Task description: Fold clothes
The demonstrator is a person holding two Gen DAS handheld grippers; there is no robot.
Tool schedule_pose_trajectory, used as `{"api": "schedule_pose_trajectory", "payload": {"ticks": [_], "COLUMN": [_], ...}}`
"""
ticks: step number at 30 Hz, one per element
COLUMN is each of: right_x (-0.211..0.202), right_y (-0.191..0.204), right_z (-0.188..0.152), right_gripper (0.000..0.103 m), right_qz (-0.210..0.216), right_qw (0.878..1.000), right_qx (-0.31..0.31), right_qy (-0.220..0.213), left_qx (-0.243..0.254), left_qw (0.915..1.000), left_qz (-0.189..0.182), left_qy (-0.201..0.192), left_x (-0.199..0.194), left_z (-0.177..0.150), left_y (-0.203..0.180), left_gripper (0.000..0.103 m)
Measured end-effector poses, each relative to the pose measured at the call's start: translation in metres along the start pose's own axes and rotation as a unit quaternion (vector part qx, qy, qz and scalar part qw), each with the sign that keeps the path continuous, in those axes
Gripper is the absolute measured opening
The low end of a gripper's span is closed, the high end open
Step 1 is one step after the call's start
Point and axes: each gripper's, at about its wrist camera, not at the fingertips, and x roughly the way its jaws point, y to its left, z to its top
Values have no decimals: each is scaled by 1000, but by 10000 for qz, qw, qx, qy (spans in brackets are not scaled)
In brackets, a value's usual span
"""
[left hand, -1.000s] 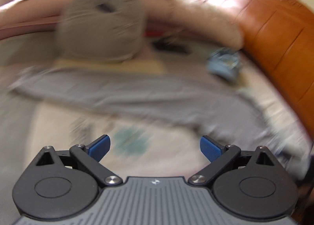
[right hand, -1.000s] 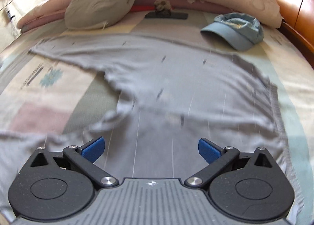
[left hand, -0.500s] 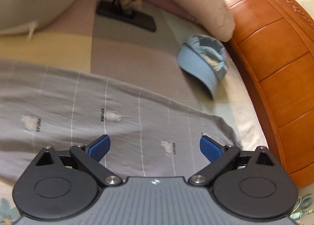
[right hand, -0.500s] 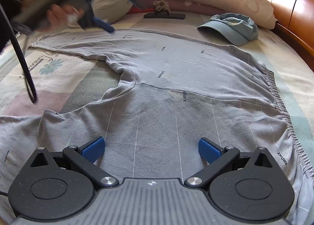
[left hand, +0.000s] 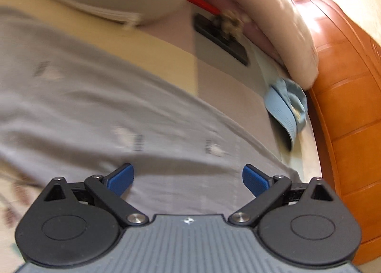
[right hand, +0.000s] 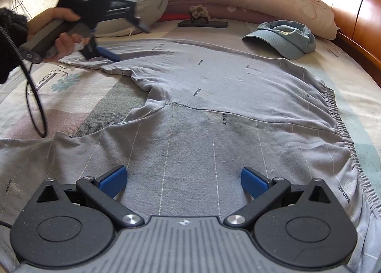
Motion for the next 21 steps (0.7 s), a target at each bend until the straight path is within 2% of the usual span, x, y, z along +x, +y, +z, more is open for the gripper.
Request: {"api": "schedule_pose_trajectory", "payload": {"ticks": [2, 18, 21], "right_x": [0, 2, 2], "right_y": [0, 4, 3], "right_z": [0, 2, 3], "right_gripper": [103, 103, 103], "right_qz": [-2, -126, -136], "right_qw": [10000, 9999, 9999], "right_qx": [-3, 4, 6], "right_qy": [-7, 52, 99], "left_qx": [-153, 456, 426], "left_qw": [9999, 9961, 9968], "left_qz": [33, -626, -575], "left_qy": [-59, 412, 357], "left_x": [-7, 59, 60], "left_z": [1, 11, 10], "left_y": [12, -73, -66], "left_gripper": [97, 97, 97]}}
